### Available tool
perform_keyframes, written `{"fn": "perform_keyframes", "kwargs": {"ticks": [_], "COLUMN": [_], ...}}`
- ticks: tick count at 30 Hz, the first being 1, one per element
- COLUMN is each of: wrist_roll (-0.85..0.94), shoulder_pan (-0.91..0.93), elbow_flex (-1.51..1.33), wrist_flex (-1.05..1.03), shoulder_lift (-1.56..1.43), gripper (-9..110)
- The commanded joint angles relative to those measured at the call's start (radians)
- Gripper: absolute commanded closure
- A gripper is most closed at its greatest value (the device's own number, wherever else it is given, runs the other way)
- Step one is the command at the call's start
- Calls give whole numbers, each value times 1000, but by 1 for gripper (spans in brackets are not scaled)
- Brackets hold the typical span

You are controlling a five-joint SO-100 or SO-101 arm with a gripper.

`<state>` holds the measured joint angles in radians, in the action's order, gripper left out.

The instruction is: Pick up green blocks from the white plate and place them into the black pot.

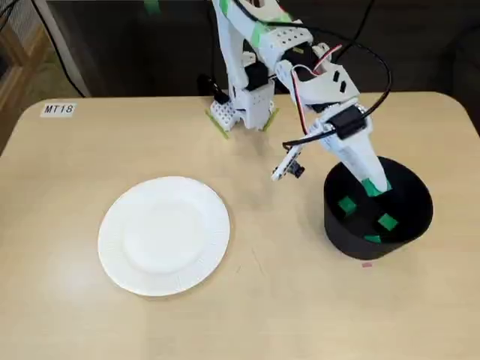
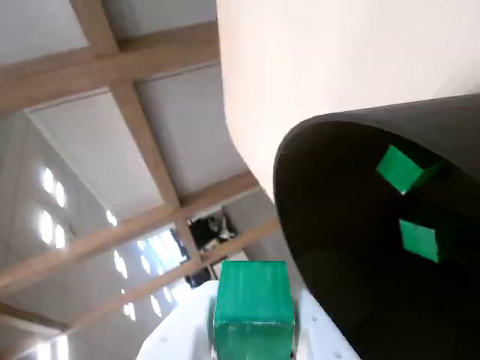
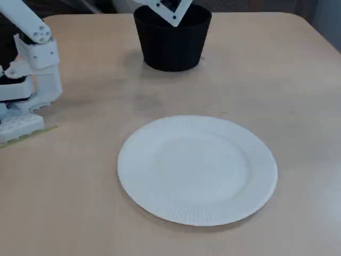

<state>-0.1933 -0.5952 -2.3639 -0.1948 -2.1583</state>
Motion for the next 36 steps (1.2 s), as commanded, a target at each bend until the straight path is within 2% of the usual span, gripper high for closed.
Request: {"fn": "perform_keyframes", "kwargs": {"ticks": [1,2,4,13,16,19,25,36], "wrist_roll": [38,77,103,106,98,60,130,209], "shoulder_pan": [-14,-18,-21,-25,-26,-8,94,500], "elbow_flex": [3,0,0,5,6,9,11,26], "wrist_flex": [0,-14,-37,-92,-92,-84,-160,-525], "shoulder_lift": [-40,-48,-52,-75,-80,-98,-213,-618], "gripper": [95,82,70,67,73,104,104,104]}}
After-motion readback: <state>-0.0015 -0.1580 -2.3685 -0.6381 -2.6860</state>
